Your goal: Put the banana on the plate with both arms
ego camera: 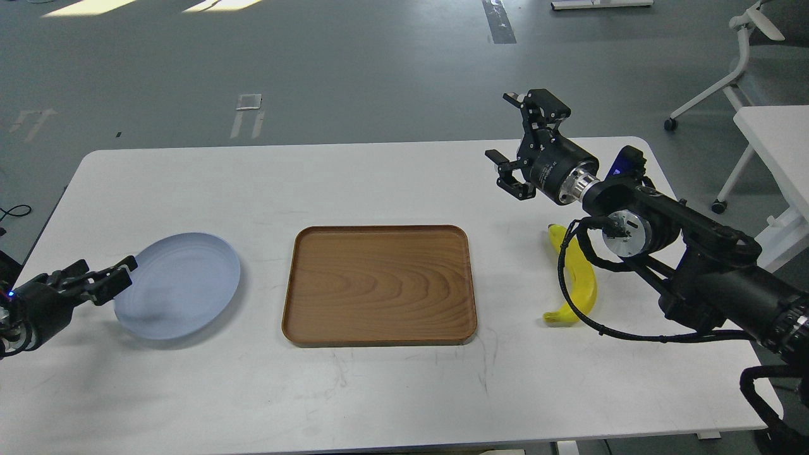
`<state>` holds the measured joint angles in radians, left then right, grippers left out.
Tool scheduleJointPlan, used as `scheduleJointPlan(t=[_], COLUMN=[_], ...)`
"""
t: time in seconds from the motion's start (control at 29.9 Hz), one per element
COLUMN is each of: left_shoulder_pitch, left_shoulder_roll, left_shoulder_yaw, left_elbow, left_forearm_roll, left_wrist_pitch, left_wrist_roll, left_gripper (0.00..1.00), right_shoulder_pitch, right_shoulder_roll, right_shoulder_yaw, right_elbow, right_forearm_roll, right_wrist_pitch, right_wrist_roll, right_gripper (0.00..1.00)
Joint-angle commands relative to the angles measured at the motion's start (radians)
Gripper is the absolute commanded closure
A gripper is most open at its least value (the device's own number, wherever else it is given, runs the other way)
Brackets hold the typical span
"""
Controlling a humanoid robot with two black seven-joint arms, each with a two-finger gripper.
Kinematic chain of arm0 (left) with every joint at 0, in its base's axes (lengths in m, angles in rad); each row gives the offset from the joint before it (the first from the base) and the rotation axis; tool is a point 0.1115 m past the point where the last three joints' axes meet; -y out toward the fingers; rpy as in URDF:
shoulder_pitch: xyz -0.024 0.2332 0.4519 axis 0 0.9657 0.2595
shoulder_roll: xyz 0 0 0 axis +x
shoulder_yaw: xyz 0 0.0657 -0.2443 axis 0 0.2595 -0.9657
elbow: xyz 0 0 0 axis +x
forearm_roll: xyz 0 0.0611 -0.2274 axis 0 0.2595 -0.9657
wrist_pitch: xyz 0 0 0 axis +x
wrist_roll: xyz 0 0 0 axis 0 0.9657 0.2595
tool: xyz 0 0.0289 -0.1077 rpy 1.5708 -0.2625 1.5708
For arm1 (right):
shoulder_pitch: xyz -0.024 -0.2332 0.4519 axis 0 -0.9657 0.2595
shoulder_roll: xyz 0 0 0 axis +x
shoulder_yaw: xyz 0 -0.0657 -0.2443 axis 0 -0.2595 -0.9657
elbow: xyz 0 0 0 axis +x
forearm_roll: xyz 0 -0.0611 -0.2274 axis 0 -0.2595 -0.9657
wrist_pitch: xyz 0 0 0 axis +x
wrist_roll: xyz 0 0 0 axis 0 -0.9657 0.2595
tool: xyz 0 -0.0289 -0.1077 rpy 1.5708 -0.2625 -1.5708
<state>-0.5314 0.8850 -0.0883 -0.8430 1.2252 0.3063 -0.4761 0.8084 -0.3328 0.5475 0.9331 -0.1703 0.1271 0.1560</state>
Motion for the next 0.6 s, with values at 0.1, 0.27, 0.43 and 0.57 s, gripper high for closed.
scheduleJointPlan(t=[0.1,0.27,0.43,0.57], left_shoulder_pitch=[0.018,0.018,0.019,0.019], left_shoulder_roll=[-0.029,-0.064,-0.069,-0.066], left_shoulder_yaw=[-0.001,0.001,0.001,0.001], left_elbow=[0.012,0.053,0.059,0.062], left_forearm_roll=[-0.001,-0.001,-0.004,-0.004], left_wrist_pitch=[0.005,0.005,0.001,0.001], left_wrist_roll=[-0.01,-0.013,-0.013,-0.013], left_gripper=[0.03,0.08,0.1,0.1], right_shoulder_pitch=[0.0,0.0,-0.002,-0.005], right_shoulder_roll=[0.0,0.0,-0.002,-0.002], right_shoulder_yaw=[0.0,0.0,0.002,0.002], right_elbow=[-0.002,-0.002,-0.002,-0.002], right_forearm_roll=[0.0,0.0,0.0,0.0], right_wrist_pitch=[-0.001,-0.017,-0.021,-0.021], right_wrist_roll=[0.001,0.001,0.001,0.001], right_gripper=[0.0,0.0,0.0,0.0])
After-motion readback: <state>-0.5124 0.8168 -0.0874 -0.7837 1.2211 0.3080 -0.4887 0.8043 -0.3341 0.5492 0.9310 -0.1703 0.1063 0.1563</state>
